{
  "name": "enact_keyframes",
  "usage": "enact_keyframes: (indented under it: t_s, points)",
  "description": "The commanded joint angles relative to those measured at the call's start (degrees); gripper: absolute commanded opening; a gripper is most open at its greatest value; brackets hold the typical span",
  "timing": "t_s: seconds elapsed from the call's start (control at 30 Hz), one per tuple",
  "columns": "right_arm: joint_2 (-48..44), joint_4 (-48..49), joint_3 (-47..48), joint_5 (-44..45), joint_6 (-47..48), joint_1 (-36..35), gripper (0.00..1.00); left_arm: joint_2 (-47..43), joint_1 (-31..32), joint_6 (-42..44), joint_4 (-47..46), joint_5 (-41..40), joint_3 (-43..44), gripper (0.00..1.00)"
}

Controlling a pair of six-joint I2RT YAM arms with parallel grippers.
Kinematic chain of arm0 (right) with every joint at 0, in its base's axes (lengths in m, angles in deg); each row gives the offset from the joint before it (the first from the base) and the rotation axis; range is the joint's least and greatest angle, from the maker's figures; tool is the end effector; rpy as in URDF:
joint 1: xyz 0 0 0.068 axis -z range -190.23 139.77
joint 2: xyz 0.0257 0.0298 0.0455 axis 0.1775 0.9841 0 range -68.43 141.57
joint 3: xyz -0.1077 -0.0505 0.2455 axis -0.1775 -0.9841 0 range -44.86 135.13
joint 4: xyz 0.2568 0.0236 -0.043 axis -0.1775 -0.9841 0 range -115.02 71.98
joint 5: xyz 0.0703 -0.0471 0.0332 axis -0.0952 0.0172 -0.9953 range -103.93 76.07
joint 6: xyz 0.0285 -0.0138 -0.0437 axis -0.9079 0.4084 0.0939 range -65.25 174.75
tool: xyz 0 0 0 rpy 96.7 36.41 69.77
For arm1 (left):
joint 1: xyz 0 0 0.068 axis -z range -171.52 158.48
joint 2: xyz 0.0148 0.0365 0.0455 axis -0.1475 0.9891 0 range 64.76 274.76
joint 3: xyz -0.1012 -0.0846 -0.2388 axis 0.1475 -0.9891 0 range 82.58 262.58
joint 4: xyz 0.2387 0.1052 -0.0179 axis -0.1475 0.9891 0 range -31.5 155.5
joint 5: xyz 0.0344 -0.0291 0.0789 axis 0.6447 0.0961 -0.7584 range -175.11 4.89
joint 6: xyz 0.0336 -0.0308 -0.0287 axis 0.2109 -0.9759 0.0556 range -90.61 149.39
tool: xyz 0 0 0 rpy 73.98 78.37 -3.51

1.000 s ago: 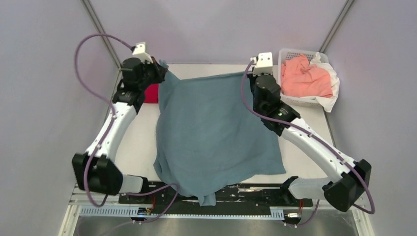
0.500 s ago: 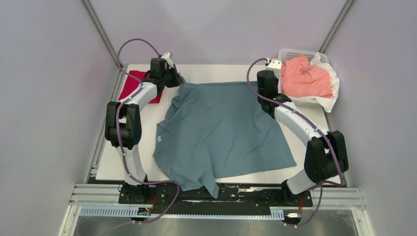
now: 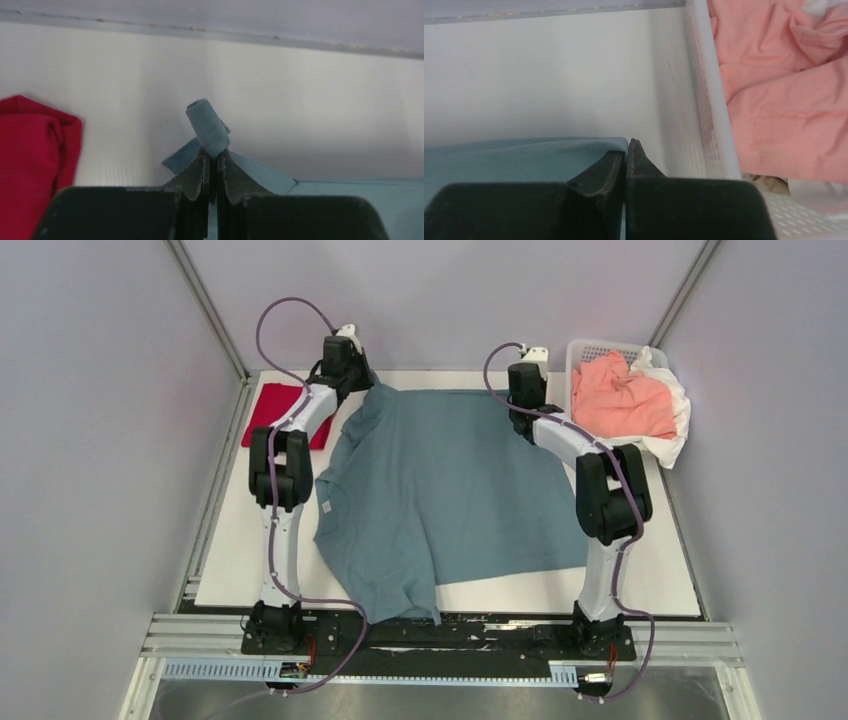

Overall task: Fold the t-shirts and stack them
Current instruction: Flatten out the tshirt, then grab the side of the flattened tshirt closest away from the robot with both arms

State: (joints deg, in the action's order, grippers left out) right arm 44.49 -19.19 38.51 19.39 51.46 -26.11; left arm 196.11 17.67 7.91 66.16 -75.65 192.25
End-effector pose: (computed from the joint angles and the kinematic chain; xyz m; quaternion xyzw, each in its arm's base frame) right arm 0.4427 0.1057 0.2350 0.0495 0.8432 -0.1668 0.5086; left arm 0.5315 -0.0917 0.2234 -0.0507 0.8597 -0.2017 0.4665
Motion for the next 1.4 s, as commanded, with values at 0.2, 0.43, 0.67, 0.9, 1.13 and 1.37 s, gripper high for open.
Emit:
enact_keyframes:
  t_s: [0.2,0.43,0.67,0.9,1.13,1.37]
  points:
    - [10.2,-1.6,20.0,3.5,5.7,1.5,0.65,8.4,1.7,0.5,10.9,-16.5,24.7,0.97]
    - [-6.6,-5.7,4.4,-7.3,-2.3,0.0,1.00,-10.9,3.1,-2.3,11.8,-10.6,7.0,1.00]
    - [-22.5,-7.6,-19.6,-21.2,-13.3,-0.2,1.00,-33.9,9.4,-5.8,11.8,-12.6,-22.8,1.00]
    - [-25.3,-10.9,-29.7,-32.1,-19.4,-0.3,1.00,-49.8,12.1,-13.2,6.0,-6.6,-51.7,1.00]
    - [-25.4,-10.9,-36.0,-28.1,-25.8,0.1,1.00,-57.0,12.3,-18.1,-1.5,-2.6,-67.9,1.00]
    - [-24.0,-11.0,-38.3,-26.9,-28.1,3.6,1.00,-45.9,11.9,-18.4,0.4,-12.6,-62.3,1.00]
